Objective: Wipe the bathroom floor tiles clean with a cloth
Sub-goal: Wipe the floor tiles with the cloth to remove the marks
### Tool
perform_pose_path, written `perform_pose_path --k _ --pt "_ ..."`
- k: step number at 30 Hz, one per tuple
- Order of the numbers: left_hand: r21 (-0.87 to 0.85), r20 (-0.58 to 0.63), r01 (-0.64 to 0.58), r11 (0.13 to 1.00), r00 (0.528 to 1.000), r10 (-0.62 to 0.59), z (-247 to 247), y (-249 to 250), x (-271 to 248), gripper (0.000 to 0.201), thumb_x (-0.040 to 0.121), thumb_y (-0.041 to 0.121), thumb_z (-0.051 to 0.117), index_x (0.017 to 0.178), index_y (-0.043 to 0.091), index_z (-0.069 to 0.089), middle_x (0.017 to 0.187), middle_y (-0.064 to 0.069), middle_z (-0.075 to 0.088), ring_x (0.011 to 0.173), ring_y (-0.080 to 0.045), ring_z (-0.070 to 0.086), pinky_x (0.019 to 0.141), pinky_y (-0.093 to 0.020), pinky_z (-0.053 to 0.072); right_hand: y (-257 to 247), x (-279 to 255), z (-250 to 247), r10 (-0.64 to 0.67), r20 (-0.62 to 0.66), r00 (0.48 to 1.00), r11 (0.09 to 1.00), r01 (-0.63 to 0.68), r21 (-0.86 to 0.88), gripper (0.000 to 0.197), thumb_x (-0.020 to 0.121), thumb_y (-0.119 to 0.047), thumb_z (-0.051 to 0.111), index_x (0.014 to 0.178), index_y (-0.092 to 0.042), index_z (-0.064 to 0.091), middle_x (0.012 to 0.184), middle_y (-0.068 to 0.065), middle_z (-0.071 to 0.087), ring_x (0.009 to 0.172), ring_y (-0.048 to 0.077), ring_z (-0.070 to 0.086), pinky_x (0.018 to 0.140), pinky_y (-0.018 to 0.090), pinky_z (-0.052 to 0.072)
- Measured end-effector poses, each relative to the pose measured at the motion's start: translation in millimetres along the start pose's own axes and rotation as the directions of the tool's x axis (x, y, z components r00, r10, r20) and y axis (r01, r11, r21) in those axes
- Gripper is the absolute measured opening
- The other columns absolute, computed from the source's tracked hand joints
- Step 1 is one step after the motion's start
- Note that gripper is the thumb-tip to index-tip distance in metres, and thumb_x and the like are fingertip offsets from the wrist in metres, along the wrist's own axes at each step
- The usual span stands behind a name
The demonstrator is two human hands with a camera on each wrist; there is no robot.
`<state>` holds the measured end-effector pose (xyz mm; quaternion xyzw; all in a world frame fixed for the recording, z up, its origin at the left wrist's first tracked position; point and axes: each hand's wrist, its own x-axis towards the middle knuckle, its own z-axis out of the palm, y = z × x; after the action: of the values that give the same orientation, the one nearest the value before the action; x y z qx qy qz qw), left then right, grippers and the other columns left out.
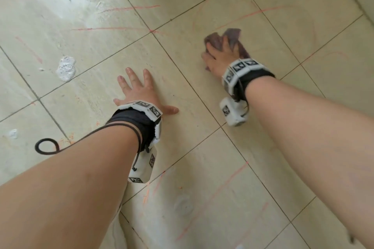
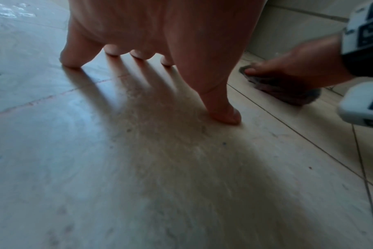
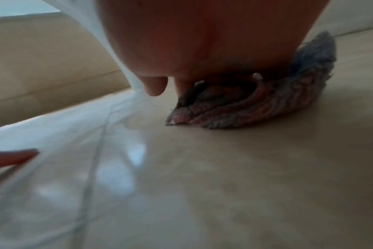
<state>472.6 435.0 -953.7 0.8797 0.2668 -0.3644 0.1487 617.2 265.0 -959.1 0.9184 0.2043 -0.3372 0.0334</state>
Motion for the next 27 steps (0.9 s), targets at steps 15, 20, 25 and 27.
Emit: perform_pose_path --k 15,20,25,27 --pt "-0.005 0.013 0.004 1.000 1.000 -0.004 -1.7 1.4 -2.2 0.142 0.058 0.070 0.079 0.153 0.029 -0.018 0.158 -0.006 -0.032 0.147 -0.035 -0.020 0.110 -0.068 0.019 36.8 -47.0 20.8 0.207 -0.039 0.978 0.961 -0.196 0.195 0.054 0.102 -0.050 0.020 0.154 -0.040 0.007 0.162 -0.003 -0.015 0.148 0.030 -0.014 0.118 0.058 -0.002" --pt "-0.007 0.000 -0.015 1.000 1.000 0.015 -1.0 -2.2 -2.3 0.141 0.057 0.072 0.078 0.153 0.032 -0.017 0.158 -0.003 -0.032 0.147 -0.032 -0.021 0.111 -0.067 0.014 -53.2 -2.8 6.8 0.074 -0.060 0.995 0.979 -0.061 0.195 0.052 0.101 -0.049 0.023 0.152 -0.046 0.011 0.162 -0.002 -0.017 0.147 0.035 -0.017 0.115 0.059 -0.003" --pt "0.032 -0.030 -0.069 0.997 0.997 0.070 -2.5 -13.7 -3.9 0.134 0.062 0.071 0.076 0.154 0.031 -0.013 0.160 -0.001 -0.028 0.148 -0.031 -0.019 0.114 -0.063 0.012 -91.1 -36.4 34.0 -0.207 -0.015 0.978 0.978 0.207 0.024 0.050 0.101 -0.049 0.023 0.150 -0.050 0.013 0.162 -0.008 -0.017 0.148 0.028 -0.018 0.117 0.055 -0.007" --pt "0.049 -0.037 -0.093 0.994 0.995 0.095 -3.2 -20.1 -5.9 0.132 0.064 0.071 0.075 0.155 0.030 -0.012 0.160 0.000 -0.027 0.149 -0.029 -0.019 0.116 -0.061 0.011 -71.9 -60.9 48.6 -0.257 0.010 0.966 0.966 0.257 -0.005 0.050 0.102 -0.049 0.024 0.150 -0.050 0.014 0.162 -0.010 -0.017 0.148 0.023 -0.017 0.117 0.051 -0.007"
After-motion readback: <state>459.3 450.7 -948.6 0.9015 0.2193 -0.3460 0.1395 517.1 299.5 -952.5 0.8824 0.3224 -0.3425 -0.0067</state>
